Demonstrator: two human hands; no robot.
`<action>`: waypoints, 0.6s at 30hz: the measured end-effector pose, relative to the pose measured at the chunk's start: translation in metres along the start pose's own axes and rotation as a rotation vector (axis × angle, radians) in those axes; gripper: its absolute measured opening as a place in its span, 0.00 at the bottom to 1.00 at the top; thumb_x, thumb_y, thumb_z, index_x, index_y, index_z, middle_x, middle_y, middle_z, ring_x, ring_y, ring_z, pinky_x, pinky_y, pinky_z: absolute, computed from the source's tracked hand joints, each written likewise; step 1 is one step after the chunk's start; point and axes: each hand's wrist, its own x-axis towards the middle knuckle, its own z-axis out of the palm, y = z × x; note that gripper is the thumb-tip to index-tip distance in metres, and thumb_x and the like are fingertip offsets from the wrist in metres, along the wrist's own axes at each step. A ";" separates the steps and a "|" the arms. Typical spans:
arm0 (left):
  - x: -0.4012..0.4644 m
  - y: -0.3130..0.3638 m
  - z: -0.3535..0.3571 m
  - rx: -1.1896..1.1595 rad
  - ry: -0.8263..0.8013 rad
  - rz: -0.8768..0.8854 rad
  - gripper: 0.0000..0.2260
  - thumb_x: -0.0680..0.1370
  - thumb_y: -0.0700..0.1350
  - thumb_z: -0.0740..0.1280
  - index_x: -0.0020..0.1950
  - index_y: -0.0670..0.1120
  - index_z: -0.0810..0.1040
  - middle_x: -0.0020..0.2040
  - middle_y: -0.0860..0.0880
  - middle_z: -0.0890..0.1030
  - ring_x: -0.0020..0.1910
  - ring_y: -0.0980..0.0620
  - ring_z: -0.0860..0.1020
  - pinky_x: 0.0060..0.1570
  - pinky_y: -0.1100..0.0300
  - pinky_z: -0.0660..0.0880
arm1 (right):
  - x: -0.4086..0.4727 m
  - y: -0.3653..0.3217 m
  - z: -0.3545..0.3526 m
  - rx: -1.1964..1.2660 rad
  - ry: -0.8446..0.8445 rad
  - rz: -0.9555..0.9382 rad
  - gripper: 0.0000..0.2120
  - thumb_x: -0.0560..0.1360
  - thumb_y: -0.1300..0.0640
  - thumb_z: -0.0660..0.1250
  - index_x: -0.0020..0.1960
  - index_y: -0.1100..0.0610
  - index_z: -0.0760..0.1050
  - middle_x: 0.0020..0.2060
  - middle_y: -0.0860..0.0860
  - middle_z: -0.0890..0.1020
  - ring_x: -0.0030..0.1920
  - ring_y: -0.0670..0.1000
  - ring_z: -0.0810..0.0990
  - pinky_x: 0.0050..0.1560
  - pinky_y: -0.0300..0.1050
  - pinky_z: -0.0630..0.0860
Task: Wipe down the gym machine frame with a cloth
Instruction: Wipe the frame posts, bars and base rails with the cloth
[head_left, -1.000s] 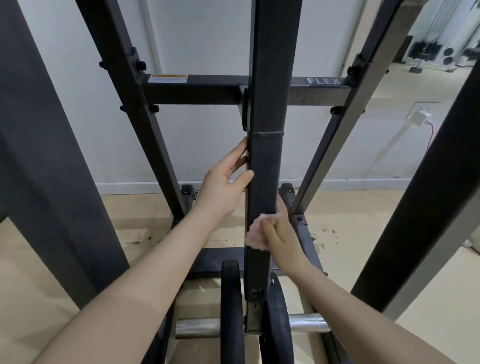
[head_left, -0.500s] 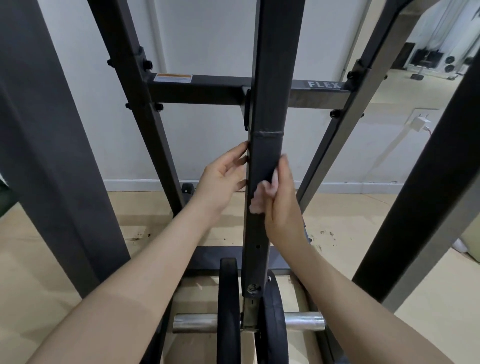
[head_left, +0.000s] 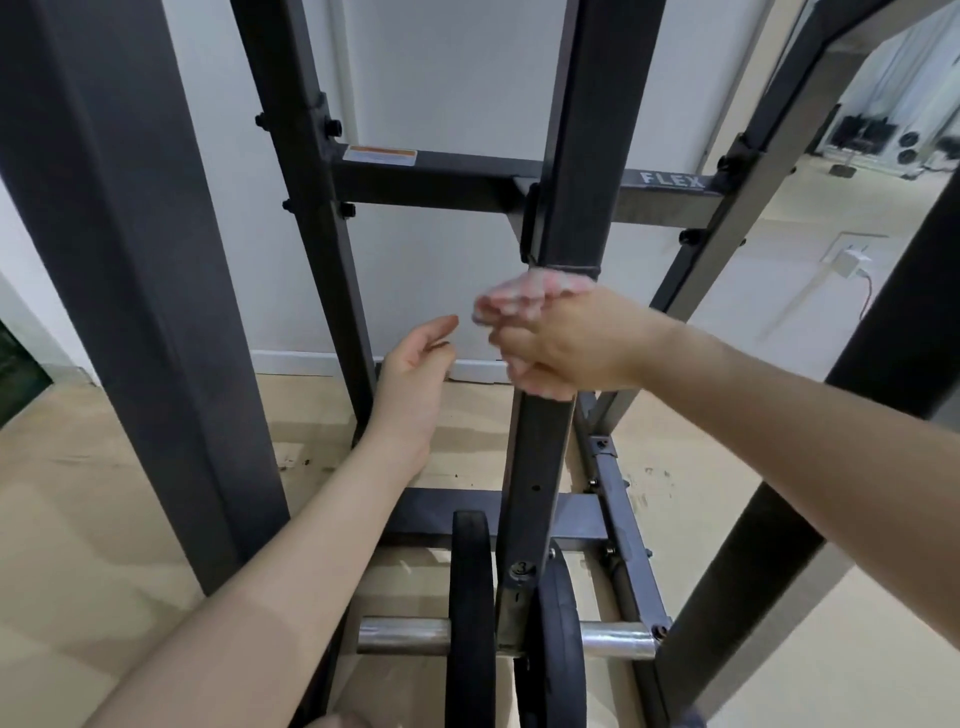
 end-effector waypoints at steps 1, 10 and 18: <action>-0.001 -0.002 0.000 -0.006 -0.009 -0.011 0.14 0.81 0.39 0.58 0.63 0.51 0.75 0.61 0.56 0.76 0.63 0.56 0.72 0.66 0.56 0.68 | 0.003 0.001 -0.004 -0.014 0.023 0.028 0.14 0.77 0.53 0.59 0.48 0.60 0.79 0.58 0.59 0.80 0.61 0.60 0.78 0.63 0.57 0.73; -0.012 -0.008 0.003 -0.004 -0.130 0.153 0.11 0.81 0.45 0.59 0.62 0.51 0.74 0.58 0.56 0.79 0.57 0.62 0.76 0.57 0.64 0.73 | -0.001 -0.022 -0.004 0.287 -0.014 0.113 0.09 0.80 0.59 0.57 0.51 0.64 0.72 0.42 0.58 0.79 0.39 0.55 0.76 0.40 0.49 0.75; 0.023 0.011 0.008 0.043 -0.140 -0.134 0.05 0.79 0.41 0.64 0.53 0.43 0.76 0.41 0.49 0.79 0.34 0.58 0.77 0.32 0.67 0.76 | -0.019 -0.009 0.015 -0.099 0.097 -0.196 0.19 0.82 0.60 0.47 0.50 0.61 0.77 0.56 0.58 0.81 0.61 0.58 0.78 0.68 0.54 0.67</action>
